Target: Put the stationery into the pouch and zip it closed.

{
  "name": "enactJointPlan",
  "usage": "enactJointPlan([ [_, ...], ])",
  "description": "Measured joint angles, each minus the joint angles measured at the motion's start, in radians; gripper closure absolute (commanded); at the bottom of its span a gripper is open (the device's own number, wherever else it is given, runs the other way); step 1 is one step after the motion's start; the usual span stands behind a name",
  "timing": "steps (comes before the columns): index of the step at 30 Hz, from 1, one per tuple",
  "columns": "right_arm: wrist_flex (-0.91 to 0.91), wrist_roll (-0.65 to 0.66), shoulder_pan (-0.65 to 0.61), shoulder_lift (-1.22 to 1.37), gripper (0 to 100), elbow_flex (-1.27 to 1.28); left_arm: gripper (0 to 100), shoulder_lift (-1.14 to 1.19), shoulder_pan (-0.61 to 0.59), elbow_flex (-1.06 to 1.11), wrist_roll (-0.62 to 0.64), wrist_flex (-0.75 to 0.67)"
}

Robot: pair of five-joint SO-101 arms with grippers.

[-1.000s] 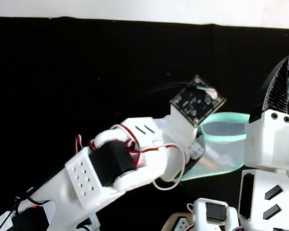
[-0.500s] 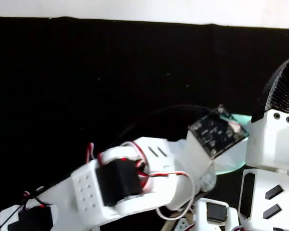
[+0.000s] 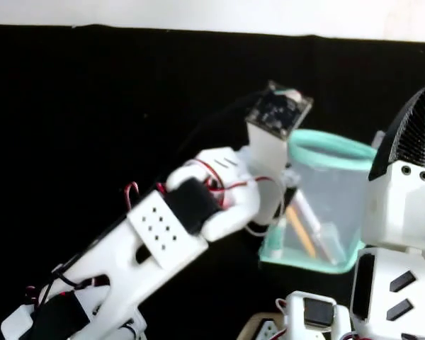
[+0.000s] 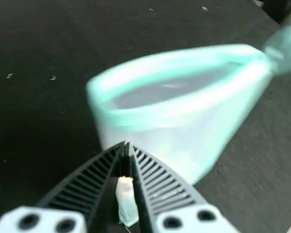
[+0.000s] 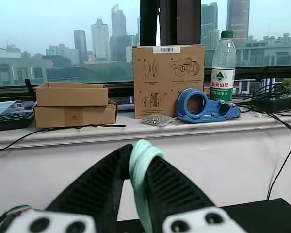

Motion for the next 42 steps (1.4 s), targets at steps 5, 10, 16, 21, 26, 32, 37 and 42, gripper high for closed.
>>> enactJointPlan([
  [5,0.0,0.0,0.0,0.003,99.3,-0.06,99,0.0,-0.061,0.0,0.002,-0.002],
  [10,0.0,0.0,0.0,0.009,99.3,-0.137,99,0.0,-0.049,0.008,0.002,-0.009],
  [16,0.0,0.0,0.0,0.025,99.3,-0.146,99,0.0,-0.048,0.009,0.002,-0.011],
  [21,0.0,0.0,0.0,0.025,99.3,-0.146,99,0.0,-0.049,0.009,0.002,-0.011],
  [26,0.0,0.0,0.0,0.025,99.3,-0.146,99,0.0,-0.107,0.0,0.002,0.038],
  [32,0.0,0.0,0.0,0.025,99.3,-0.146,99,-0.063,-0.158,-0.06,-0.089,0.206],
  [37,0.002,0.0,0.0,0.025,99.3,-0.146,99,-0.138,-0.123,-0.069,-0.106,0.325],
  [42,0.003,0.0,0.0,0.025,99.3,-0.146,99,-0.147,-0.018,-0.069,-0.109,0.365],
])
